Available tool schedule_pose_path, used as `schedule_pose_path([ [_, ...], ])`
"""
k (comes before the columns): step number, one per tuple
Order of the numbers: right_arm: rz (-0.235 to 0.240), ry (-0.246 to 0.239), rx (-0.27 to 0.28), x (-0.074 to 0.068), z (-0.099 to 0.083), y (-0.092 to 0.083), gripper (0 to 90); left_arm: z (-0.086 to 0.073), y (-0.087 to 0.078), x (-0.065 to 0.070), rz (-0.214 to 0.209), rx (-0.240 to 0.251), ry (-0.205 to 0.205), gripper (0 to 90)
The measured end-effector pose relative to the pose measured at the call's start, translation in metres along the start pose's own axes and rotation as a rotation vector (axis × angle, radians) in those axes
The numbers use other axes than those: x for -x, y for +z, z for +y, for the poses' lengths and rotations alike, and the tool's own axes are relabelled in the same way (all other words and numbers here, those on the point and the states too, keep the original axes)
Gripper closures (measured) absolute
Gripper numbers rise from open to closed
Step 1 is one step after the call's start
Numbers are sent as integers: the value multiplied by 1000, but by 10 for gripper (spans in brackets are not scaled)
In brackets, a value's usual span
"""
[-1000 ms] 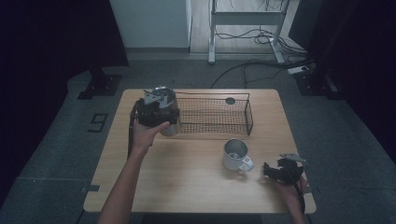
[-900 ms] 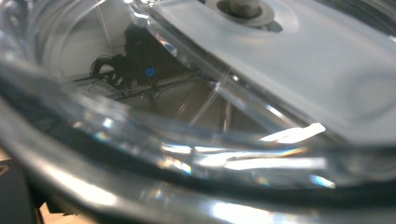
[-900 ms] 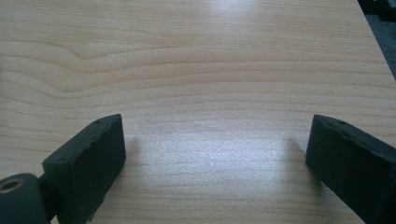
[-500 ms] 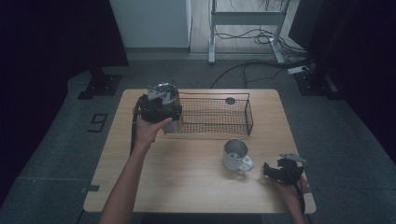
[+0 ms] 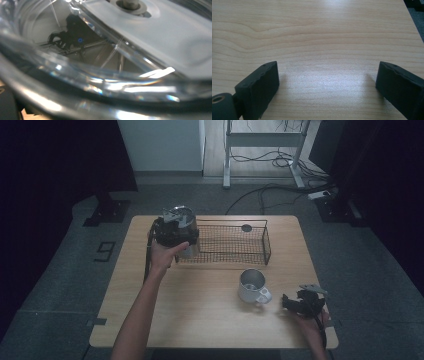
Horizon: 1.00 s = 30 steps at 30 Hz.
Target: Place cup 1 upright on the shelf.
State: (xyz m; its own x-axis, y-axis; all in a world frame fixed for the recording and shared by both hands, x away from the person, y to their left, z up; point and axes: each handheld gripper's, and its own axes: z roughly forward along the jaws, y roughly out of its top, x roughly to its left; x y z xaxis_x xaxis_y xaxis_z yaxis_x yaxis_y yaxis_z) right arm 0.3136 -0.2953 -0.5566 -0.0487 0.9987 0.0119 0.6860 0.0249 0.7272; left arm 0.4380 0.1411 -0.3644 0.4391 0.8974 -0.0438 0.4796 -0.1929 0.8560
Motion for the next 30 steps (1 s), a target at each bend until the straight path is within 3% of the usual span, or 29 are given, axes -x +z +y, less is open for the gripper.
schedule_pose_path([
  [30,0,0,-1,0,0,0,47,13,21,1,1,-11,11,40],
])
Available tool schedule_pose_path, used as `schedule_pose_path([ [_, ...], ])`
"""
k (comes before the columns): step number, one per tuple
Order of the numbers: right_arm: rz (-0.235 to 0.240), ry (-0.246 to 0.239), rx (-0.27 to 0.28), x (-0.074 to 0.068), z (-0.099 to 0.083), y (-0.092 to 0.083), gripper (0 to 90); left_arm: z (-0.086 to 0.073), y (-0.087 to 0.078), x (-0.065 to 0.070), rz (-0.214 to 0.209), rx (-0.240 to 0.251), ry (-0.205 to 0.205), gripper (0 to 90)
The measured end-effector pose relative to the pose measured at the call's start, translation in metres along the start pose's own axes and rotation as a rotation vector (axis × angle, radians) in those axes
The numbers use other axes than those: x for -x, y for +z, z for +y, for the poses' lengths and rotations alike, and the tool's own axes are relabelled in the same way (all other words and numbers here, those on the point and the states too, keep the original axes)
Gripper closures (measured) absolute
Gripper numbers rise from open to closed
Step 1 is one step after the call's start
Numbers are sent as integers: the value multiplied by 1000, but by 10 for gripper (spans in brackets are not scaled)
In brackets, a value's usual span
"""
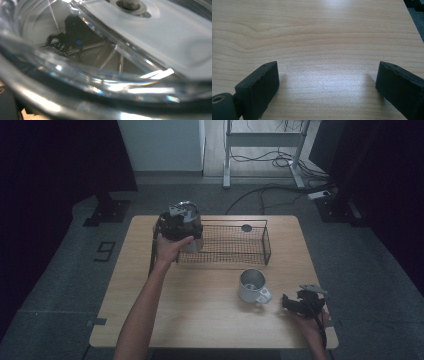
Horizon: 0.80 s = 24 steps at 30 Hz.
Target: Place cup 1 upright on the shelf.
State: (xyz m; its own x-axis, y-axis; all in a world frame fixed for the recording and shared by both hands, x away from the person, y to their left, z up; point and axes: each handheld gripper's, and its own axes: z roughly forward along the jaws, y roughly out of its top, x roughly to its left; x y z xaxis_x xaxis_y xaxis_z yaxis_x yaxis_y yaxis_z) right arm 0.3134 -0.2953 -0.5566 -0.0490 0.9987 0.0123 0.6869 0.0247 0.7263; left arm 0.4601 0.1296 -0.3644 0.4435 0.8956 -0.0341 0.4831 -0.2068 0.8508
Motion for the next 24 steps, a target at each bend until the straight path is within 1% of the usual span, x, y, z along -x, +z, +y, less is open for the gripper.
schedule_pose_path([
  [5,0,0,0,0,0,0,47,1,4,1,-3,3,-3,40],
  [8,0,0,-2,0,0,0,47,3,8,3,2,-4,15,40],
  [10,0,1,0,0,0,0,47,3,10,4,-2,2,14,40],
  [18,0,1,0,0,0,0,47,9,21,8,-11,-3,20,40],
  [24,-3,2,1,0,0,0,52,11,27,7,-5,-10,19,40],
])
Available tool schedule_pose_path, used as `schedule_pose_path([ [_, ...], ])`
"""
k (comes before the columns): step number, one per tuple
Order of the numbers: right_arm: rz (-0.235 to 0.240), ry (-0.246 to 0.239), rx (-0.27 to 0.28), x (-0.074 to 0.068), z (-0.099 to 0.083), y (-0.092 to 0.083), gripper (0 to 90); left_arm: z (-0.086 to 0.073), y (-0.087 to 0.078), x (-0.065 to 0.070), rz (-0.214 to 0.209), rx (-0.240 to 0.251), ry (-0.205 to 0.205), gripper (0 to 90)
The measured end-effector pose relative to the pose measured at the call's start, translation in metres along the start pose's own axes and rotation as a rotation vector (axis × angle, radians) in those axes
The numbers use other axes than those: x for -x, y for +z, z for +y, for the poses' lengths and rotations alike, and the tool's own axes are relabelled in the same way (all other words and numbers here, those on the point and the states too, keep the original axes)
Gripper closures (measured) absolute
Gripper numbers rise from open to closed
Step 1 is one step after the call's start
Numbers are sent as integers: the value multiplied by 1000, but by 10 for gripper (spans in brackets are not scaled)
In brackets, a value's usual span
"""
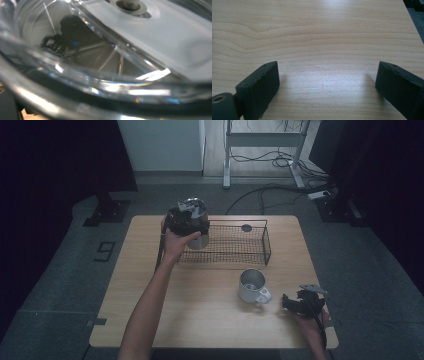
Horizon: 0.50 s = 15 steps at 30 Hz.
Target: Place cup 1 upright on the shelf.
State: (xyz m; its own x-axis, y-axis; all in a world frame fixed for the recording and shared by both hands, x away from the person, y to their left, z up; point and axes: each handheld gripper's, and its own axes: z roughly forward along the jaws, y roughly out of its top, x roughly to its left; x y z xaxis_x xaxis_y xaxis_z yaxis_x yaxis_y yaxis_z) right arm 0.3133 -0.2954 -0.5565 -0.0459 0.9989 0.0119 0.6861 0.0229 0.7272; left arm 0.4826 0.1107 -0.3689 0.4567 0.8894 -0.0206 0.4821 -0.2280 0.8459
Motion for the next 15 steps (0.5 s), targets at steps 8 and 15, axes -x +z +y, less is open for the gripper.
schedule_pose_path([
  [8,0,0,0,0,0,0,52,-1,10,0,8,-10,-5,40],
  [15,0,0,0,0,0,0,53,-2,20,0,12,-30,1,40],
])
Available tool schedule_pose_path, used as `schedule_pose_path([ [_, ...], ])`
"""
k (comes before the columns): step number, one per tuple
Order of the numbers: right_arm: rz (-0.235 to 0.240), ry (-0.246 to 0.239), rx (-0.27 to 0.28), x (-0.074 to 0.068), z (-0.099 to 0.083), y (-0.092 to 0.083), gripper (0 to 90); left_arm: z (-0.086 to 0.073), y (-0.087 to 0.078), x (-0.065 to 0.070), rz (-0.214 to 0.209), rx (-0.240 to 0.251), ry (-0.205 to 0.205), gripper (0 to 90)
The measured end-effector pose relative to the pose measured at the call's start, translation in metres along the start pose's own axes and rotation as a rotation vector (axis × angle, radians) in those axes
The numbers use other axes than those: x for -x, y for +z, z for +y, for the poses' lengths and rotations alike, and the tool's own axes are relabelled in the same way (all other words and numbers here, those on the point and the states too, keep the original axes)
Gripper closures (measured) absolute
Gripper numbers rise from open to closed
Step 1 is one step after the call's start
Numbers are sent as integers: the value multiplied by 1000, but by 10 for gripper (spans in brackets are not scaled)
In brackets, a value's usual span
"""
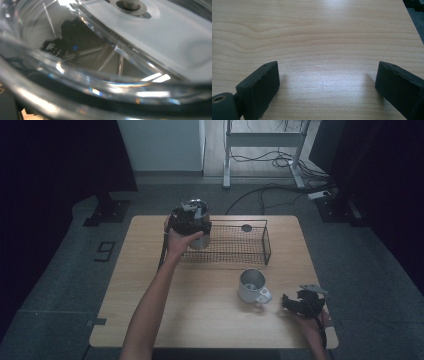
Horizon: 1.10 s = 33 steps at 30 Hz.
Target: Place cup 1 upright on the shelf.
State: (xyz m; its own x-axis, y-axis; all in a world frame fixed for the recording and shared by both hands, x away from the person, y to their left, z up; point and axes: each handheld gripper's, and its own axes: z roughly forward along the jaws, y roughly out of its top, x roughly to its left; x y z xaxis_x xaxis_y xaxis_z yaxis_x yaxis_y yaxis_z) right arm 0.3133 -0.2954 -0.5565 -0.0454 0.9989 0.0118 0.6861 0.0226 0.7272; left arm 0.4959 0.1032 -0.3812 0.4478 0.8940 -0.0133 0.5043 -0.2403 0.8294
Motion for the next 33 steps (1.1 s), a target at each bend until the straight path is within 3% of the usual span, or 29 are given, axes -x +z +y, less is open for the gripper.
schedule_pose_path([
  [33,0,0,1,0,0,0,55,-11,37,-4,14,-27,-20,40],
])
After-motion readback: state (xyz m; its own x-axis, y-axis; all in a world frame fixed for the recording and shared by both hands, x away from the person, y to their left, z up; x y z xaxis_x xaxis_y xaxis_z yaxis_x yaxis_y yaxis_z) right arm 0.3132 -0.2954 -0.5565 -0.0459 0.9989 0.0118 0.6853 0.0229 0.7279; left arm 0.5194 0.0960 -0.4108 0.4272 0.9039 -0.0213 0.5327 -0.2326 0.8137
